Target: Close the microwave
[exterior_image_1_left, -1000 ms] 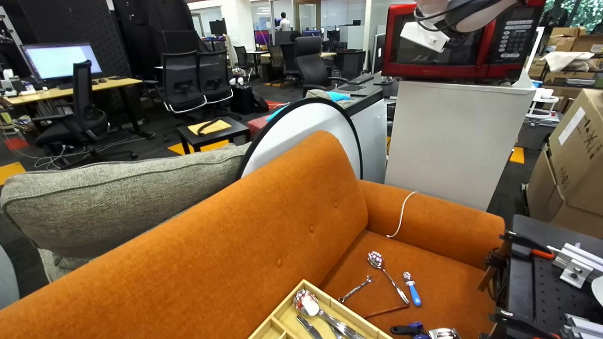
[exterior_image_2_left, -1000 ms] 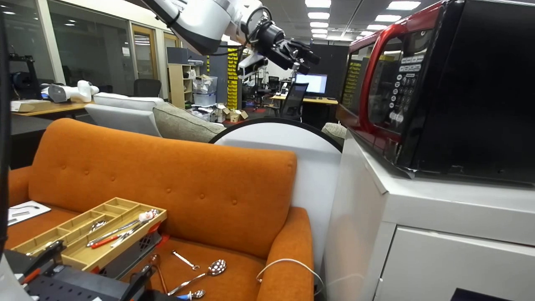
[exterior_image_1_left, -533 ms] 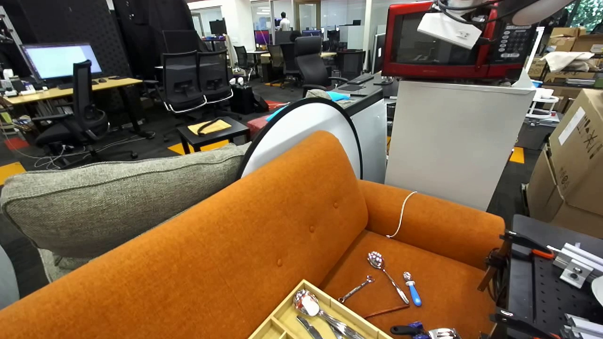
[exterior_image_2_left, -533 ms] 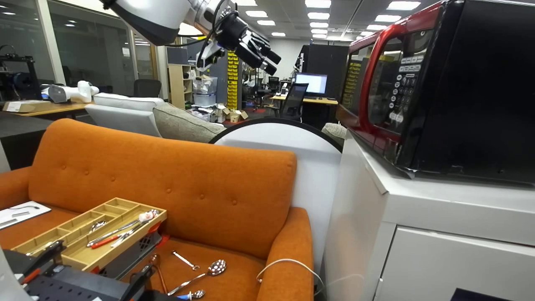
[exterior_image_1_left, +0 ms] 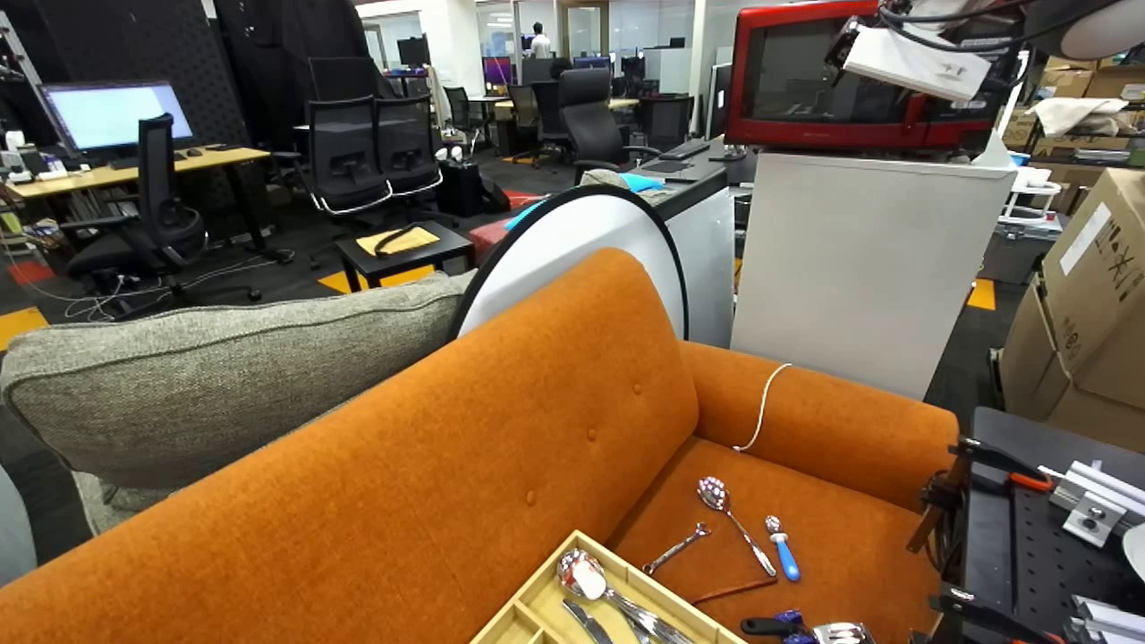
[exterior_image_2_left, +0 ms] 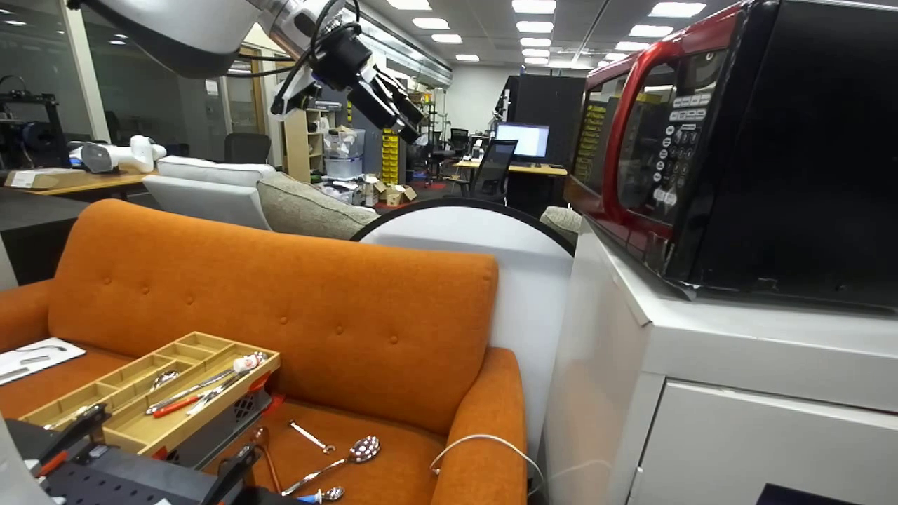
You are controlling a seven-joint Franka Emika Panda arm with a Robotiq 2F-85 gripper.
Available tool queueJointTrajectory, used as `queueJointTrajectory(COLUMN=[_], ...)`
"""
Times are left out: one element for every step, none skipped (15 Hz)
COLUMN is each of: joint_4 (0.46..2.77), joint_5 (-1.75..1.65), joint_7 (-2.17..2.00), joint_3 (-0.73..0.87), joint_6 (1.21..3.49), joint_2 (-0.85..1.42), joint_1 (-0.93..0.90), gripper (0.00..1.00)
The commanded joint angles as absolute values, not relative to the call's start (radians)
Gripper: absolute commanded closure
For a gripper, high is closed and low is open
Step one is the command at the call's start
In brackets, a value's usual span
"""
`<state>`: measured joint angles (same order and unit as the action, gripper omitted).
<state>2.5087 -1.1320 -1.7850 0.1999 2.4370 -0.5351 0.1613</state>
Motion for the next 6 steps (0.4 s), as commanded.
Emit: queueJointTrajectory(joint_4=[2.509, 2.508, 2.507, 2.507, 2.507, 2.507], joint_5=[-1.117, -1.117, -1.117, -1.117, -1.118, -1.118], joint_7=[-1.776, -1.777, -1.778, -1.778, -1.778, -1.778], joint_3=[0.176, 0.176, 0.176, 0.176, 0.176, 0.176], joint_6=[2.446, 2.446, 2.446, 2.446, 2.446, 2.446], joint_2=[-0.536, -0.534, -0.530, -0.529, -0.528, -0.527], joint_1=[0.189, 0.189, 0.189, 0.189, 0.189, 0.189], gripper=[0.00, 0.00, 0.00, 0.00, 0.00, 0.00])
